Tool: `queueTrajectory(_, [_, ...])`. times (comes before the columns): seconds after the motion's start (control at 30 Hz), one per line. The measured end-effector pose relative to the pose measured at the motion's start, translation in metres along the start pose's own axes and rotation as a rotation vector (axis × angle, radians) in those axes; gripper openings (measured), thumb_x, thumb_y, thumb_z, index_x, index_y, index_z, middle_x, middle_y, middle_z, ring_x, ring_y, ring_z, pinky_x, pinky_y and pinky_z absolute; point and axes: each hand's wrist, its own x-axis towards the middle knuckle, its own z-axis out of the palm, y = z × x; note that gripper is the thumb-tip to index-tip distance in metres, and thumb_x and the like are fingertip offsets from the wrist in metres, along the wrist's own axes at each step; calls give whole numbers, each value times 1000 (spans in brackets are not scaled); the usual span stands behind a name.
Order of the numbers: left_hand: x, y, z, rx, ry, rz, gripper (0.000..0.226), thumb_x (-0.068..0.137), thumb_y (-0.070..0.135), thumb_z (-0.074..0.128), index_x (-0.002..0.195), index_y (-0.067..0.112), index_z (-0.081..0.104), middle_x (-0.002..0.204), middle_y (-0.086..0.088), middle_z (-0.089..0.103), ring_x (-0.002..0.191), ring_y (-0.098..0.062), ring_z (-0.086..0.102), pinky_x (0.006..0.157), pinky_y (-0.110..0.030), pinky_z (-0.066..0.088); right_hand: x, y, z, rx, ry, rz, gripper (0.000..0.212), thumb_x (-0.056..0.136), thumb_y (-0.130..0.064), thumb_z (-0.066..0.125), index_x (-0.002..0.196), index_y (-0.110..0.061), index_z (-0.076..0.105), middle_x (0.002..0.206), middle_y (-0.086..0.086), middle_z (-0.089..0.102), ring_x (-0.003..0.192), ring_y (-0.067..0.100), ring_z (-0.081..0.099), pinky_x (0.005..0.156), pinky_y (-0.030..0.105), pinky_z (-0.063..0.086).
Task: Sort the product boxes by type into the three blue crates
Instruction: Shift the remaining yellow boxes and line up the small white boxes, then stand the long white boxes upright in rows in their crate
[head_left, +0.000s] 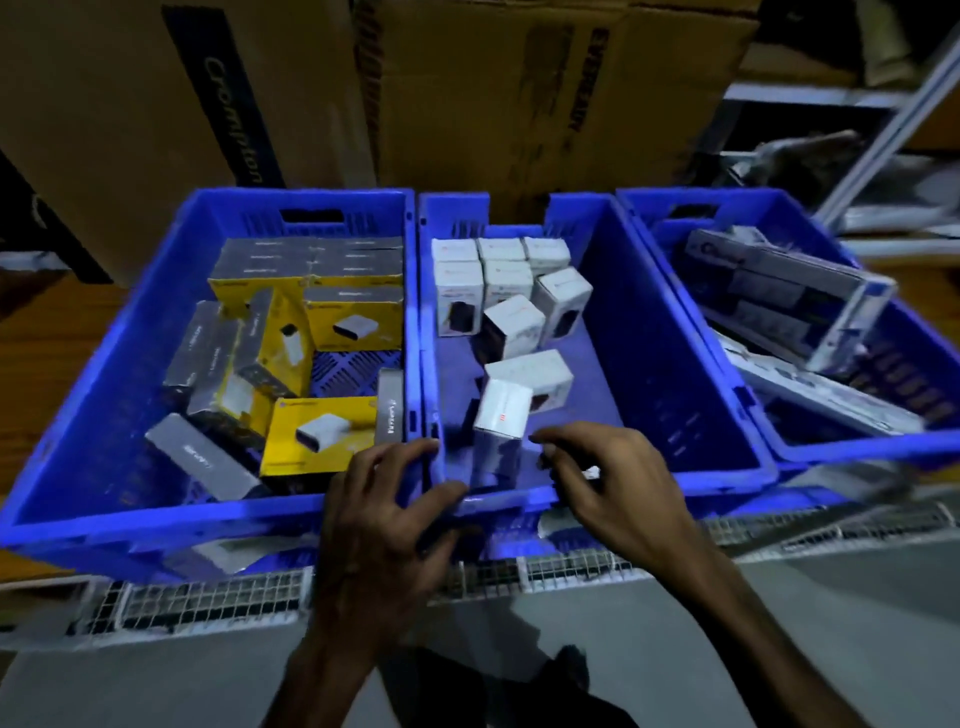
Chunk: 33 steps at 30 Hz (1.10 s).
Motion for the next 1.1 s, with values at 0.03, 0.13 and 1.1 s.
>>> queueTrajectory(0.03, [1, 1, 1, 8, 1, -5, 34, 73, 33, 69, 104, 25, 80, 133, -5, 65, 118, -39, 56, 93, -50, 49, 1, -1, -1, 6, 0, -4, 27, 98, -38, 50, 115, -33, 70, 102, -16, 77, 92, 10, 74, 72, 41, 58])
queueTrajectory(0.13, [2, 2, 1, 33, 8, -43, 33, 76, 33, 67, 105, 23, 80, 134, -5, 65, 117, -38, 56, 90, -49, 49, 5, -1, -2, 16, -42, -32, 37, 92, -36, 46, 119, -31, 70, 104, -11, 77, 94, 15, 73, 75, 42, 58])
queueTrajectory(1.1, [126, 280, 169, -243, 46, 71, 31, 91, 32, 75, 118, 16, 74, 113, -2, 68, 108, -25, 63, 91, -43, 52, -72, 237, -209, 301, 383, 66, 16, 98, -14, 65, 104, -19, 78, 88, -12, 78, 83, 4, 74, 75, 32, 59])
